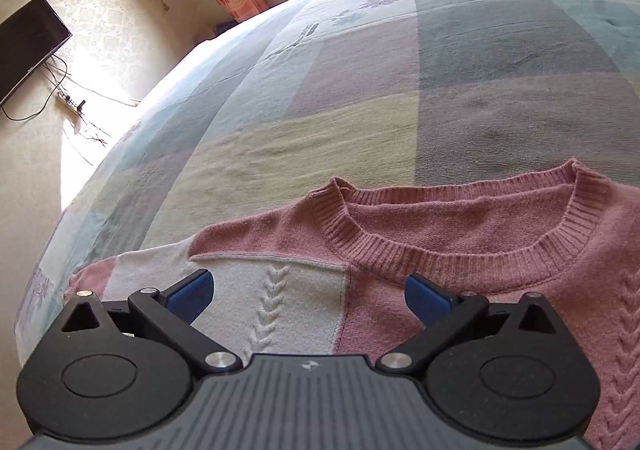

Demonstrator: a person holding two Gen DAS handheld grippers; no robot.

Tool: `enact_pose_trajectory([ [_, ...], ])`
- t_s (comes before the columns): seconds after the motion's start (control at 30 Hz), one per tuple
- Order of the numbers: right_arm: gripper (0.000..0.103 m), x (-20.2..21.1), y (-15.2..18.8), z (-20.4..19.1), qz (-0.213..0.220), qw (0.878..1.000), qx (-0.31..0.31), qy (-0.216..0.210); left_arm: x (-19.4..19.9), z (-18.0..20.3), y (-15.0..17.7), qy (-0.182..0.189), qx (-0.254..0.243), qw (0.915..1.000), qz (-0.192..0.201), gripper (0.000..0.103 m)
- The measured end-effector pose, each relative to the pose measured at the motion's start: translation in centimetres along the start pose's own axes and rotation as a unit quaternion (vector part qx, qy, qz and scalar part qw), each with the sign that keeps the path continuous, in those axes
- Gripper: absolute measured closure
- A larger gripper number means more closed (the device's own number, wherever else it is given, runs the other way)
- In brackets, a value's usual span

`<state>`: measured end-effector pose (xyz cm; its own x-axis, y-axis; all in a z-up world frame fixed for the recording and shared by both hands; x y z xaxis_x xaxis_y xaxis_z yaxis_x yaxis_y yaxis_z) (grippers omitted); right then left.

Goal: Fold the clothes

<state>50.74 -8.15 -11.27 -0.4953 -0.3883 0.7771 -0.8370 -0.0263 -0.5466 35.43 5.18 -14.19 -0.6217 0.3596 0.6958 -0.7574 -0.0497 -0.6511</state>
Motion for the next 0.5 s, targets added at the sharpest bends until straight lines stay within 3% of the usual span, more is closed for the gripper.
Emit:
enact_pose_trajectory([
  [0.07,0.0,-0.6,0.4,2.2,-0.011,1.0,-0.015,0.019,-0.4,0.0,0.0,-0.001,-0.003,1.0,-0.004,0.001],
  [0.2,0.0,-0.7,0.5,3.5,-0.005,1.0,-0.025,0.0,-0.6,0.0,0.1,-0.005,-0.004,1.0,-0.007,0.001],
  [0.5,0.0,-0.6,-0.2,5.8,0.036,0.998,-0.002,0.058,-0.5,0.1,0.3,-0.003,-0.006,1.0,-0.006,0.001],
])
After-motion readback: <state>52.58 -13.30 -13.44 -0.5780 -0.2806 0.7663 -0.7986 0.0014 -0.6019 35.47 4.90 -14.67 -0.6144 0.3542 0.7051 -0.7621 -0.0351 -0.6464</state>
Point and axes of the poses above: each gripper's, at about its wrist camera, not at the fingertips, and x roughly against the way its jaws point, z to its right, y to its underside, the point moved 8 cm from there along -x, roughly the way its jaws point, and after that the axes turned 12 degrees about y, right-handed, at the moved point
